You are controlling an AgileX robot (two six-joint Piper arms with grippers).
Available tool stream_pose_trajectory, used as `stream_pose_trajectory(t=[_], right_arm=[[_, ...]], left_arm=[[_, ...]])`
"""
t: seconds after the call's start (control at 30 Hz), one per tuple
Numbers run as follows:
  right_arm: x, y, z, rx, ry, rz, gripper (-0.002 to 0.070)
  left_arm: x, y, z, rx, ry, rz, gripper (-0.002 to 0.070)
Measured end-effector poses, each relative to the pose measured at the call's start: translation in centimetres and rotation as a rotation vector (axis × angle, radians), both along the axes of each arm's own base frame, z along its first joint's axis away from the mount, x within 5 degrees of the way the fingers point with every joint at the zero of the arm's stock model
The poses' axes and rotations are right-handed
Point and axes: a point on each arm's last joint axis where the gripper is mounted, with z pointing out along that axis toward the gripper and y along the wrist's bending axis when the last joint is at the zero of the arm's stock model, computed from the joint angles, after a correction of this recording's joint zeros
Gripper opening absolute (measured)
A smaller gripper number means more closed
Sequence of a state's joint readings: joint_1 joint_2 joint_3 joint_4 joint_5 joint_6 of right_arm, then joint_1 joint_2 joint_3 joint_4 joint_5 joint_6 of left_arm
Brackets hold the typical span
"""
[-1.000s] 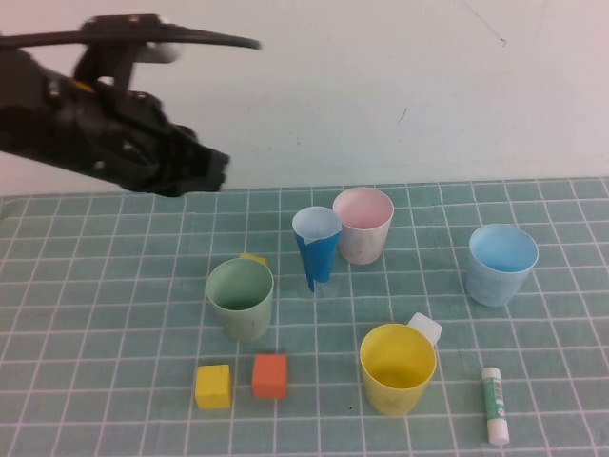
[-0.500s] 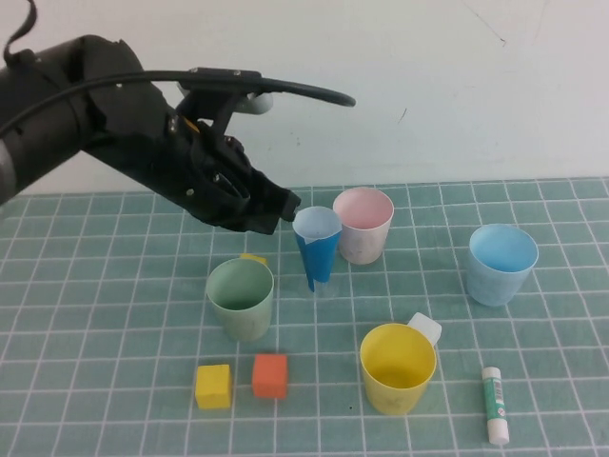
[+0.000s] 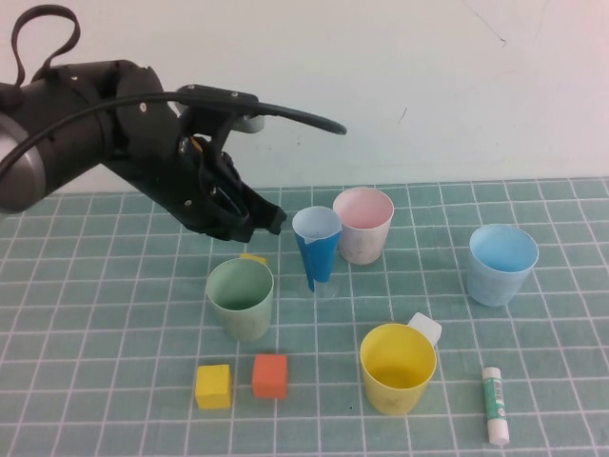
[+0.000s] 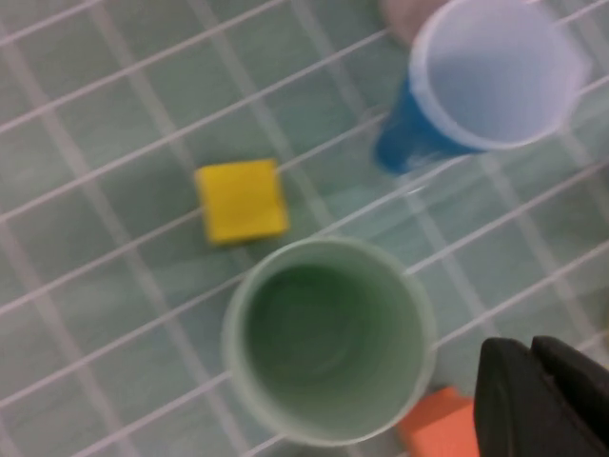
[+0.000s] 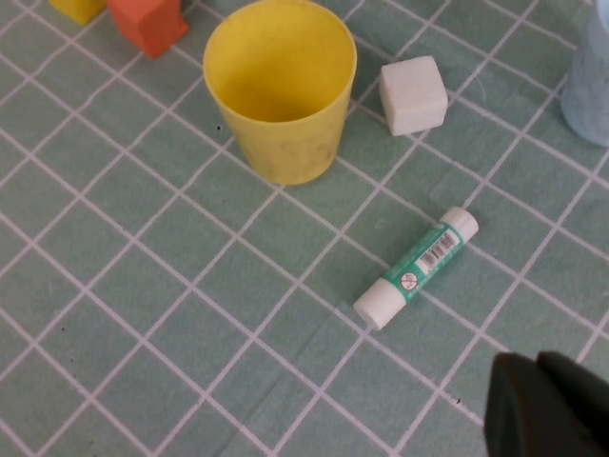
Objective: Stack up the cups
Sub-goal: Pick up the green cup
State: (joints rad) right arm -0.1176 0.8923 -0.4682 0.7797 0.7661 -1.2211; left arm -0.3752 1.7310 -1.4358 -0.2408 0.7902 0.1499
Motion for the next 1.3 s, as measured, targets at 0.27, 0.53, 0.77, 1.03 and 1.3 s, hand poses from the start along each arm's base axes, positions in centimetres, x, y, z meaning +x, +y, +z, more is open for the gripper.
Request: stream_pose_trajectory(t=[0.27,0.53,0.77,1.03,1.3], right_arm=[[0.0,0.0,0.0,0.000,-0.004,-0.005,-0.0003],[0.1,0.0,0.0,0.001,-0.005,-0.006,-0.0003],[0.1,0.0,0.0,0.002,-0.006,-0.007,-0.0003],[0.1,0.0,0.0,0.002,-0.006,-0.007,-0.0003],[0.1,0.0,0.0,0.002,-0.006,-0.007,-0.0003]], left_arm=[[0.7,0.7,-2.1,0.122,0.055,0.037,-0.0001],[1.0,0.6,-3.0,0.117,0.086,0.080,0.0238],[1.8,1.3,-3.6,0.183,0.050,0.144,0.0404],[3.0,1.3,-6.8,0.263,0.084,0.143,0.0415],[3.8,1.0,-10.1,0.290,0.131,0.130,0.0396]])
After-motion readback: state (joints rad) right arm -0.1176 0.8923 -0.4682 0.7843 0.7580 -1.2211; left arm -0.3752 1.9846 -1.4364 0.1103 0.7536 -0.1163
